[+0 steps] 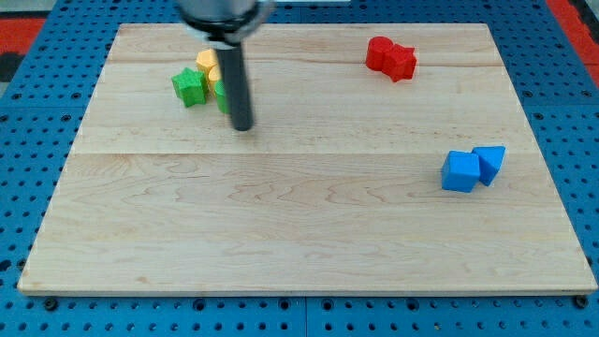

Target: Move the blue blocks diagonal to each other

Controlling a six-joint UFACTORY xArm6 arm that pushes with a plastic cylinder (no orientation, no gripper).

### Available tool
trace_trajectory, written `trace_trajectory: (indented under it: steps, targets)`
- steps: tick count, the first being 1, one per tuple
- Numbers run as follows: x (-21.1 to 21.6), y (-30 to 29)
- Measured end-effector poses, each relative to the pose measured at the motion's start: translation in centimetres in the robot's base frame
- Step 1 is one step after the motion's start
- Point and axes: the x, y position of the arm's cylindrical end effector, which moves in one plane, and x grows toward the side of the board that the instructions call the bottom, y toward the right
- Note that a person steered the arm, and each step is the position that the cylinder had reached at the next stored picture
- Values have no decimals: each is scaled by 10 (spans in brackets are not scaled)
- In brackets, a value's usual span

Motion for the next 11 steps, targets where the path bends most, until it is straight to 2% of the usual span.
trace_trajectory:
  steps: [1,2,3,4,5,6,8,9,11]
  targets:
    - [-37,50]
    - [-13,129]
    - [-14,255]
    - [6,346]
    - [92,354]
    - [129,309]
    - [100,252]
    - [70,246]
    - [70,231]
